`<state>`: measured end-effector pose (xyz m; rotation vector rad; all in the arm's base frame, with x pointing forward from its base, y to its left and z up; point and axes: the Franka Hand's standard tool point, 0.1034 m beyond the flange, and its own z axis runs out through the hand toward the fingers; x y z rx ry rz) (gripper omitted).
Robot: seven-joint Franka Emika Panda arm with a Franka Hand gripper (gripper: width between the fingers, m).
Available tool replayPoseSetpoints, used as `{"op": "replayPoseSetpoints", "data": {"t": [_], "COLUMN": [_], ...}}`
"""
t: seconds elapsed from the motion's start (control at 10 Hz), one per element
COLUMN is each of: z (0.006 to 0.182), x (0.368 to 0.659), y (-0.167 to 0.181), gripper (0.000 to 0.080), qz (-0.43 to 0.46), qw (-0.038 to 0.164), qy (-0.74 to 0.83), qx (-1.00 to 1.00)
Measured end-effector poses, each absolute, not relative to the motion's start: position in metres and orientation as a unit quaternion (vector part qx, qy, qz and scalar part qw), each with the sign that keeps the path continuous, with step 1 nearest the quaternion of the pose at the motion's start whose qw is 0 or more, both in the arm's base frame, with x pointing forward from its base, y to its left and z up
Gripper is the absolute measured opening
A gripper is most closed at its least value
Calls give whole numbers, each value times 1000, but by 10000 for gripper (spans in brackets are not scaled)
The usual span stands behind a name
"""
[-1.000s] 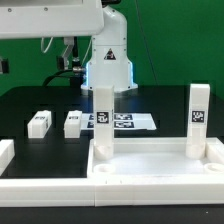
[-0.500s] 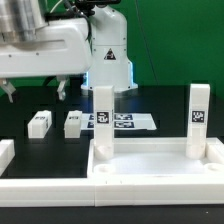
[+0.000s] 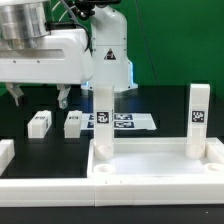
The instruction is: Assemble desk
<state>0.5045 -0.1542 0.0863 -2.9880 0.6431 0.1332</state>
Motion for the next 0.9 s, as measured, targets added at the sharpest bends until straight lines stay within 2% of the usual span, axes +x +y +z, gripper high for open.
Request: {"op": "replayPoseSetpoints", "data": {"t": [0.1, 0.3, 0.4, 0.5, 0.7, 0.8, 0.9], "z": [78, 67, 69, 77, 72, 71, 61], "x": [490, 465, 454, 454, 456, 449, 441], "y": [-159, -158, -150, -144, -145, -142, -144], "gripper": [649, 649, 649, 649, 649, 649, 649], "qz": [63, 98, 138, 181, 227, 268, 307], "qw": [65, 86, 102, 106, 120, 135, 146], "qy": [207, 209, 216, 226, 216, 212, 212], "qx": [-974, -969, -961, -951, -942, -930, -916]}}
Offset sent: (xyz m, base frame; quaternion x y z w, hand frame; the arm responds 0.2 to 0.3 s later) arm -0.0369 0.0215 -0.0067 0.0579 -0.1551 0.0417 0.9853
